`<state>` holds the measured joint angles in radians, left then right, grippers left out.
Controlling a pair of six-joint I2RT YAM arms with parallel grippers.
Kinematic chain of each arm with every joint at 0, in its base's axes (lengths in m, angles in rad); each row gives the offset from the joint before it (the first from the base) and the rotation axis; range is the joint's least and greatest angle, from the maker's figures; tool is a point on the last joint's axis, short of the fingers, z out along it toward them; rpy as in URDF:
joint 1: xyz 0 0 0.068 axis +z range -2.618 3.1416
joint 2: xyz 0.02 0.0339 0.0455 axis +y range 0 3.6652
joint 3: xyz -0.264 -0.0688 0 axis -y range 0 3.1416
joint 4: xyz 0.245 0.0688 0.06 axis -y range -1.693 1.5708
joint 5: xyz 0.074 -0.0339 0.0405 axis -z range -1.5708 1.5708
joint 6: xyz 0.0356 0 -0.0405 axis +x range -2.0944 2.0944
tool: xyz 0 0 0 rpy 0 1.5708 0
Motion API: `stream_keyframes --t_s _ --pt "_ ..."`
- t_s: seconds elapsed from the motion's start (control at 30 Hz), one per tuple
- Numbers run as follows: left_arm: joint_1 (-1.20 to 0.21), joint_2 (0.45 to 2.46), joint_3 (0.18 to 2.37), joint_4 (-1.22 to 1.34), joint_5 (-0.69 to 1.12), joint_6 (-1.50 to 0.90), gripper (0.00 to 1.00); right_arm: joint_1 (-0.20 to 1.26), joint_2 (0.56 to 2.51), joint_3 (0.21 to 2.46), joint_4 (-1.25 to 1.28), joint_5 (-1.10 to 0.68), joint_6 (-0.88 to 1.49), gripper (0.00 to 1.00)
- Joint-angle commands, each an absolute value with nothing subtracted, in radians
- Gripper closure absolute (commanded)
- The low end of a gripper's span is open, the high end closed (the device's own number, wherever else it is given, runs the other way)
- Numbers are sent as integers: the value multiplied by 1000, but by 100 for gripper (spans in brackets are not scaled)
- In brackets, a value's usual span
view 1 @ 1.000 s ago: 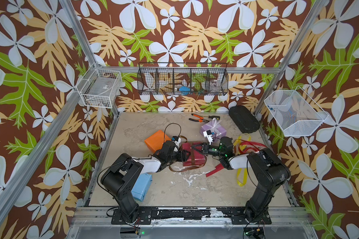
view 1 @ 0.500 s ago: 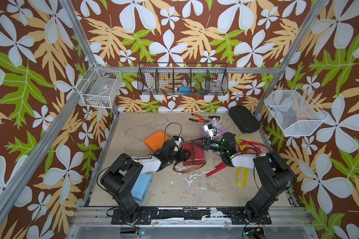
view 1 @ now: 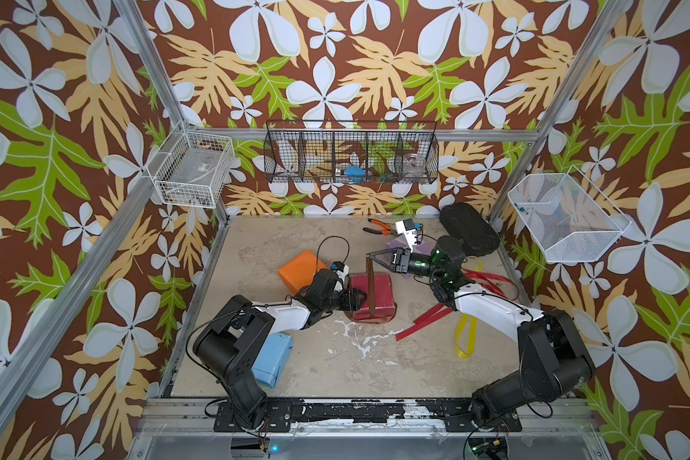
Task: Untie the ribbon bows on the gift boxes
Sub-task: Pull the ribbon from the gift box.
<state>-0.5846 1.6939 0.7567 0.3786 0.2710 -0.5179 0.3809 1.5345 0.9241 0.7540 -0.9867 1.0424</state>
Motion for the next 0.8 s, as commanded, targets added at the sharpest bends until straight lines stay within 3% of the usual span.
stream_keyframes --t_s 0.0,0.77 --pt "-586 1698 753 274 265 -497 23 382 1512 960 788 -978 1013 100" --pt "-586 1675 769 262 299 -504 23 382 1440 1223 522 -944 907 100"
